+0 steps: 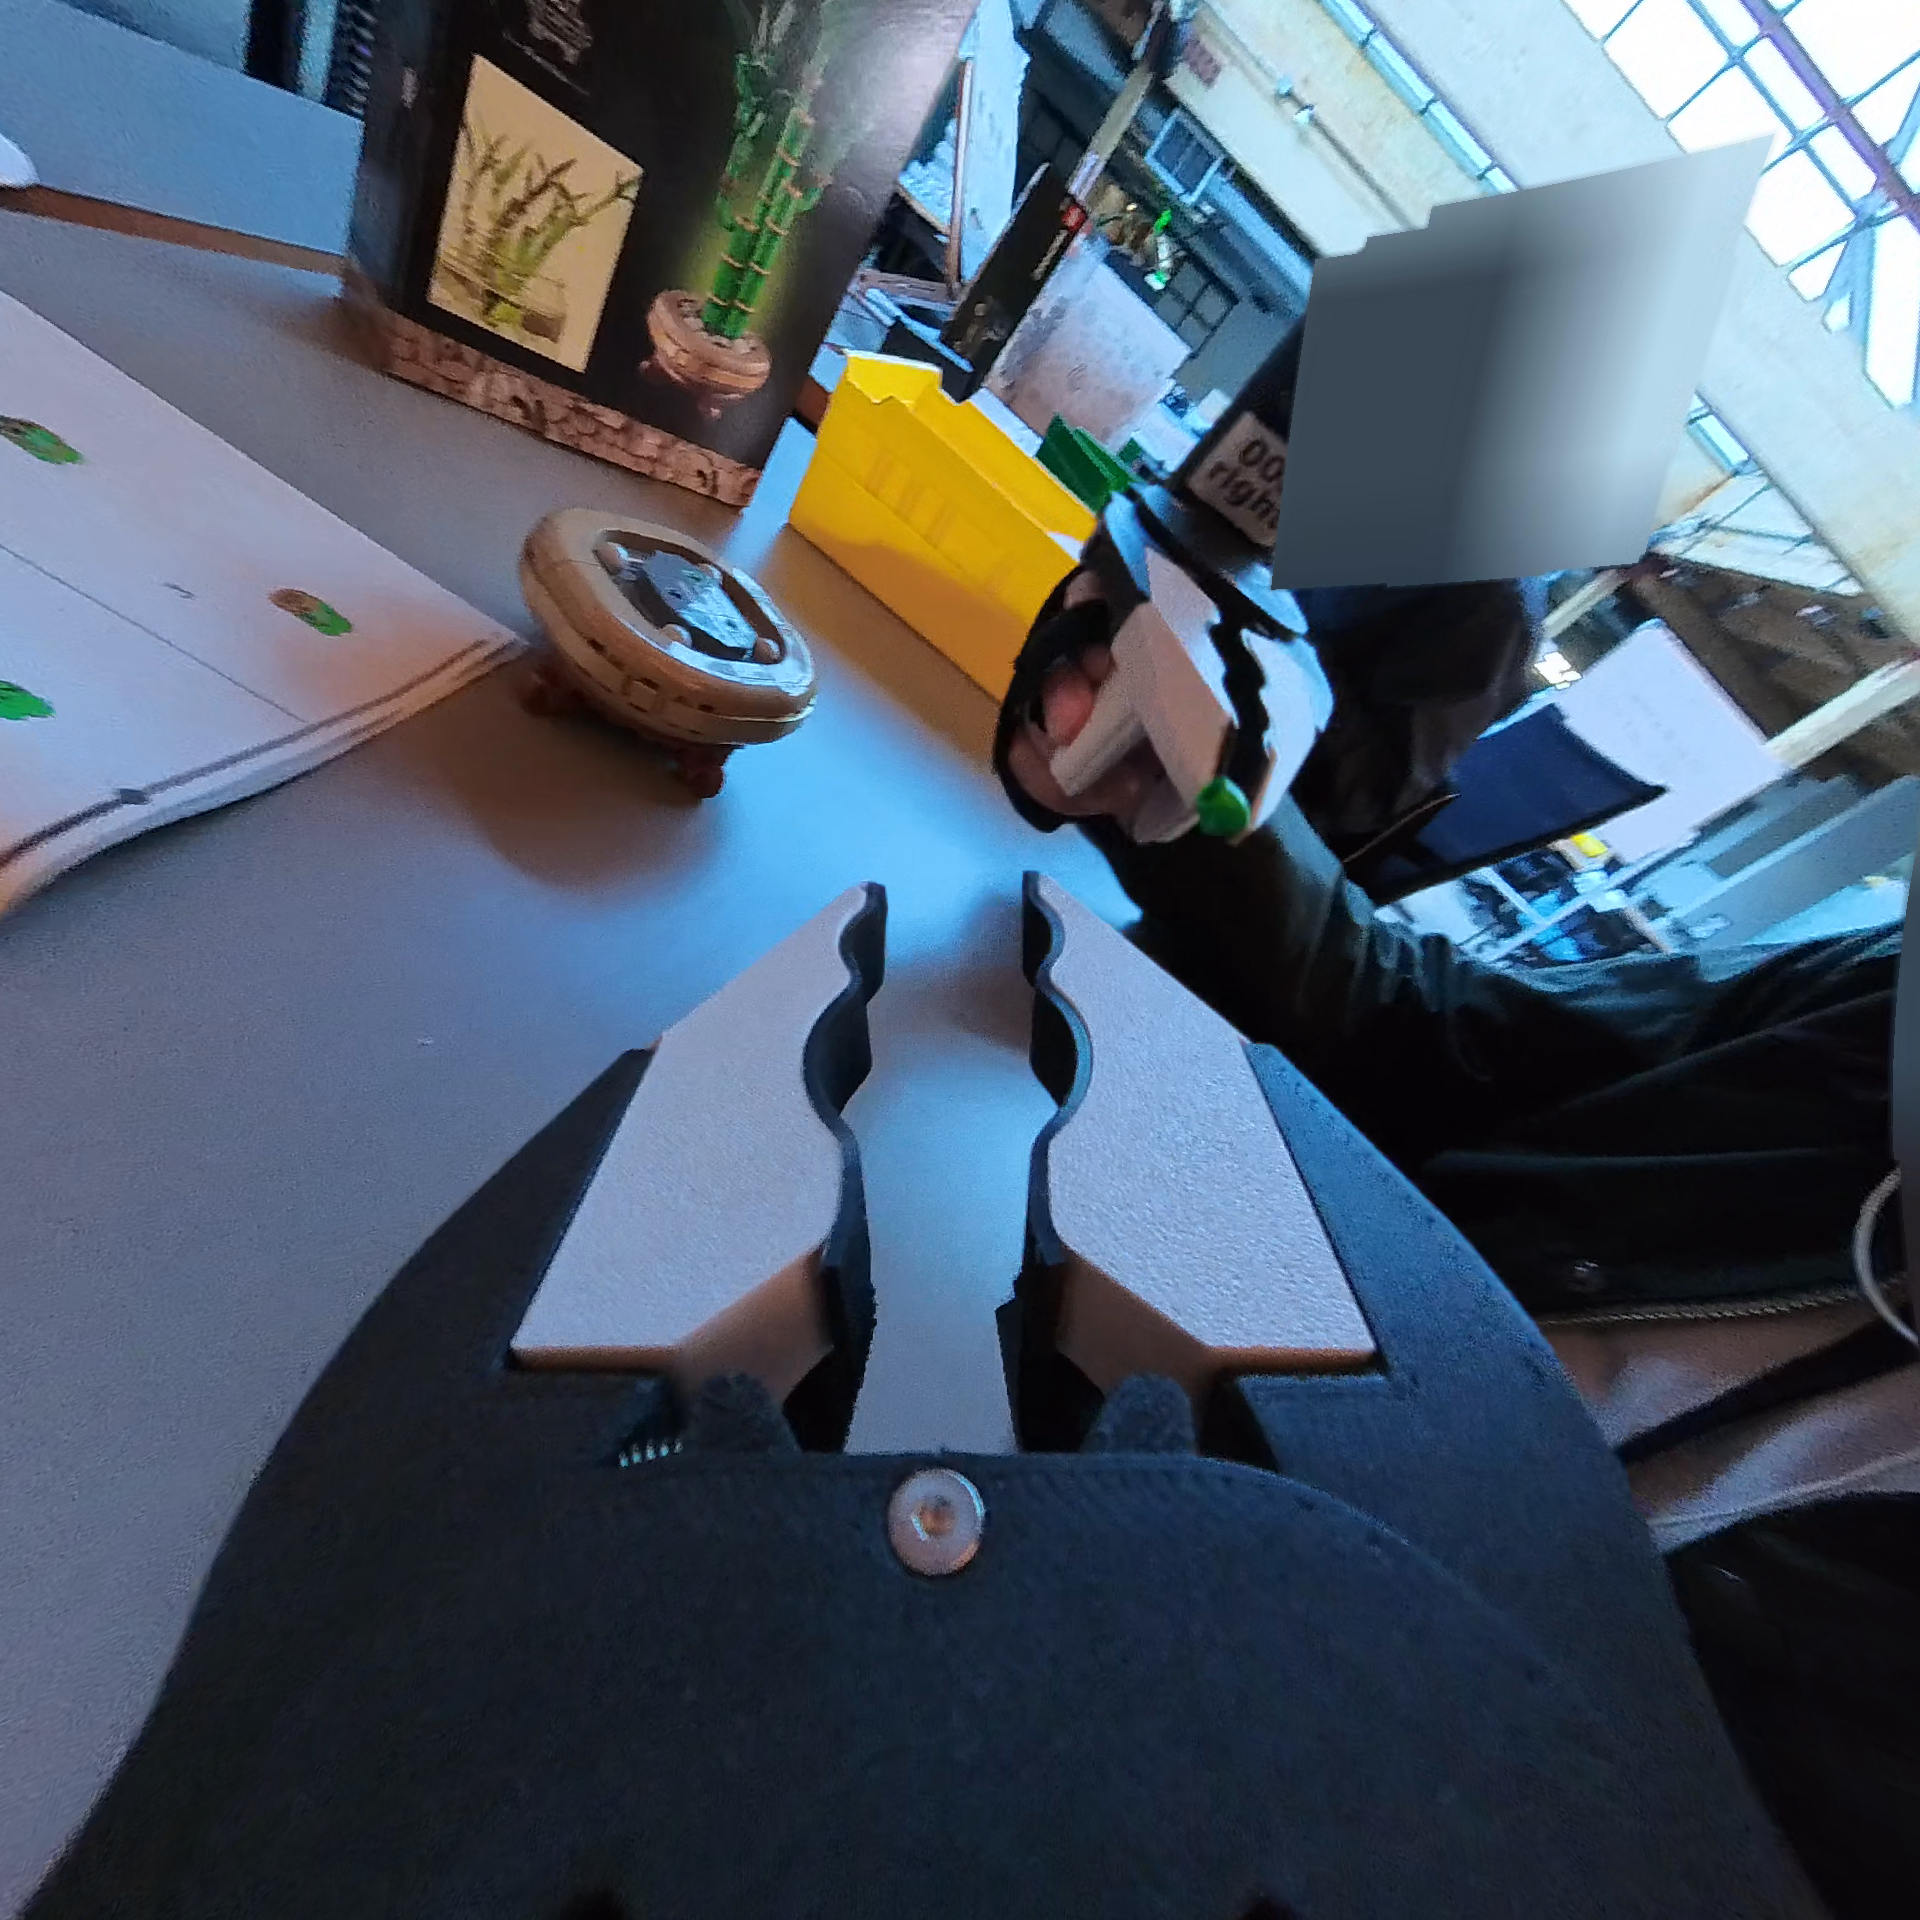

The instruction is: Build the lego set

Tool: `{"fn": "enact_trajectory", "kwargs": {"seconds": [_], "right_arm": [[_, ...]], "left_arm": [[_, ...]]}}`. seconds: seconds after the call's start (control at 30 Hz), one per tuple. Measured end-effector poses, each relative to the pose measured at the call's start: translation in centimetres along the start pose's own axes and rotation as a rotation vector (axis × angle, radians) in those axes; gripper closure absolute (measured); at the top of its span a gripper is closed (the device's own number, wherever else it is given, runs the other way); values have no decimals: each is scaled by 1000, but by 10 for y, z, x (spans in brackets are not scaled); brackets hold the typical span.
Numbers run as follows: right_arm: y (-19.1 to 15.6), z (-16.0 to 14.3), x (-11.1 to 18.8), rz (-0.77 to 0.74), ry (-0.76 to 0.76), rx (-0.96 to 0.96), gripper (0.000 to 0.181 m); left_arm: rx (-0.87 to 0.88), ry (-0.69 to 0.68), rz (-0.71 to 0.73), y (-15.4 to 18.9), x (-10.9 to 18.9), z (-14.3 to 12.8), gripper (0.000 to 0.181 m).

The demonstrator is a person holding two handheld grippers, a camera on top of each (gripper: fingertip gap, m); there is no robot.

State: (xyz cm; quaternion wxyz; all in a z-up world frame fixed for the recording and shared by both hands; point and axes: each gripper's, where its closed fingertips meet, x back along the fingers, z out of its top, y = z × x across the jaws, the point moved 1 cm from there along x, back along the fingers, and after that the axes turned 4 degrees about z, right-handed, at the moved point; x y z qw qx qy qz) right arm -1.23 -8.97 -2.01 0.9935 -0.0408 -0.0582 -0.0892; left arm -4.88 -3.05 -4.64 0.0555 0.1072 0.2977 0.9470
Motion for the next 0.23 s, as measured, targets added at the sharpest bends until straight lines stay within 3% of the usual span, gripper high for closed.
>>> {"fn": "enact_trajectory", "kwargs": {"seconds": [0.13, 0.23], "right_arm": [[17, -3, 7, -93, -2, -22, 175], [-5, 36, 13, 101, 257, -118, 175]], "left_arm": [[41, -14, -28, 0, -1, -2, 156], [40, -13, -28, 1, 1, -2, 156]]}}
